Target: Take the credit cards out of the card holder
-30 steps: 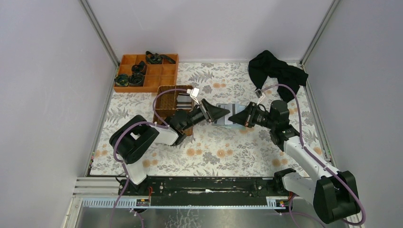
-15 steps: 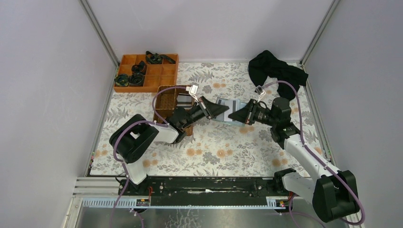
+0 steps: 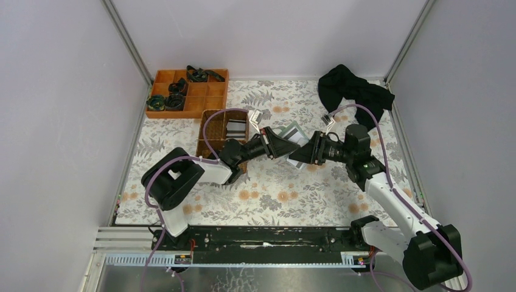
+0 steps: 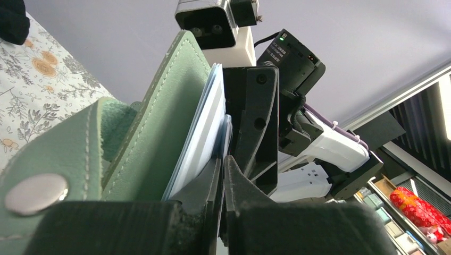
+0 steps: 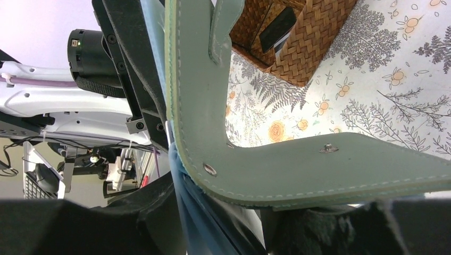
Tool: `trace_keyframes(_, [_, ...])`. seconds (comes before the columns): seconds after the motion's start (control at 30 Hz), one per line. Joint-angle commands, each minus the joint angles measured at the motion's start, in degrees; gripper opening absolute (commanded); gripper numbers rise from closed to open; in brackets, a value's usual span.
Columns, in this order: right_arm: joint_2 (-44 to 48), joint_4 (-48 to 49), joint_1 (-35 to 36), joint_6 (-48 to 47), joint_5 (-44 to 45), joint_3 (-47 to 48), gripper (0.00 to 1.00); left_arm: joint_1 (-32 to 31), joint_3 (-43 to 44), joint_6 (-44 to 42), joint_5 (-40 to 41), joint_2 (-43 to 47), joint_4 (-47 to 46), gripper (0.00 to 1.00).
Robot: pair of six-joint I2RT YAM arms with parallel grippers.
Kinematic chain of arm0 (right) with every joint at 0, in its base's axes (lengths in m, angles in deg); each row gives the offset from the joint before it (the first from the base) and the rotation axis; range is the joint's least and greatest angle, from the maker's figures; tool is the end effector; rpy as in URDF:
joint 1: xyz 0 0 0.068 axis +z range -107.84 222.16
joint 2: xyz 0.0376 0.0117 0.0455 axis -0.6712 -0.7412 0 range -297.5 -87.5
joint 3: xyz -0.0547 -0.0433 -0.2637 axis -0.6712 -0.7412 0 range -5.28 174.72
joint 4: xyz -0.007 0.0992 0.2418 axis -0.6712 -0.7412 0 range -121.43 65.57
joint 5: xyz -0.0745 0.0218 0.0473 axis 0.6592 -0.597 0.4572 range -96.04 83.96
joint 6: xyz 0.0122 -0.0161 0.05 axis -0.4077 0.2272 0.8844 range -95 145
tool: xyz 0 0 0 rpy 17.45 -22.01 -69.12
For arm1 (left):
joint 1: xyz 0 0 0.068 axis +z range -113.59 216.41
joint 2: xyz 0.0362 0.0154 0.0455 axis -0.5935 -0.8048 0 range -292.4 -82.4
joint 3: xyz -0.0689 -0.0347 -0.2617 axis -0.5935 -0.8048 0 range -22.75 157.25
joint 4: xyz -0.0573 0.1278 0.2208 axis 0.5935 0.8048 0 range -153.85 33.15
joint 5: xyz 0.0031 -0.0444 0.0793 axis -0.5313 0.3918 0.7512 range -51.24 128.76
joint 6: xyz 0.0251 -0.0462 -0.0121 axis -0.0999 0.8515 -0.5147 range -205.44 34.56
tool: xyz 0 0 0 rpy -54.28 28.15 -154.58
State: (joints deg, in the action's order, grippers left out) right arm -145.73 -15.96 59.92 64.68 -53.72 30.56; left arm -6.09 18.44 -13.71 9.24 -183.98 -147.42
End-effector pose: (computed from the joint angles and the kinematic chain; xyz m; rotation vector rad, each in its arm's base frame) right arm 0.2067 0.0939 0.2764 -0.2798 1.9629 1.4307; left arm 0.2408 -0.2444 0.2302 0.1879 1.4947 -1.9814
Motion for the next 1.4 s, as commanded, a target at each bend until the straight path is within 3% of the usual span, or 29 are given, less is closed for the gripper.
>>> trace_keyframes(0.0, [2.1,-0.9,-2.1,-2.2,4.1,2.7,0.51,-2.8,0.3,2.5,-7.9,1.5,-8.7,0.00])
trace_keyframes(0.2, [5.0,-5.3,-4.2,-4.3,4.7,3.1,0.51,0.4,-0.6,2.5,-6.8,0.9,-8.6,0.00])
trace_keyframes(0.27, [4.6,-5.5,-4.2,-4.3,4.8,2.9,0.58,1.9,-0.2,2.9,-6.8,-0.3,-8.6,0.00])
trace_keyframes(0.5, [4.2,-6.3,-4.3,-5.0,6.2,2.8,0.59,4.4,1.1,2.5,-5.5,-5.8,-8.7,0.00])
trace_keyframes(0.77, [2.9,-6.8,-4.4,-5.7,6.7,3.1,0.21,6.1,4.7,3.0,-5.2,-9.5,-8.7,0.00])
trace_keyframes(0.93, [2.0,-6.2,-4.6,-5.6,6.4,2.7,0.20,7.9,5.6,3.2,-4.8,-10.5,-8.6,0.00])
trace_keyframes(1.07, [1.5,-5.5,-4.8,-5.7,5.2,2.2,0.26,9.0,6.0,3.0,-4.6,-11.2,-8.6,0.00])
trace_keyframes(1.2, [0.6,-4.8,-5.0,-5.3,4.5,2.1,0.26,9.7,5.9,3.1,-4.4,-11.7,-8.6,0.00])
trace_keyframes(1.27, [0.3,-4.1,-5.0,-5.1,4.3,2.1,0.21,9.9,5.9,3.0,-4.6,-11.8,-8.7,0.00])
trace_keyframes(1.37, [-0.3,-3.2,-5.1,-4.8,4.0,1.9,0.06,9.8,5.8,3.0,-4.8,-11.6,-8.6,0.00])
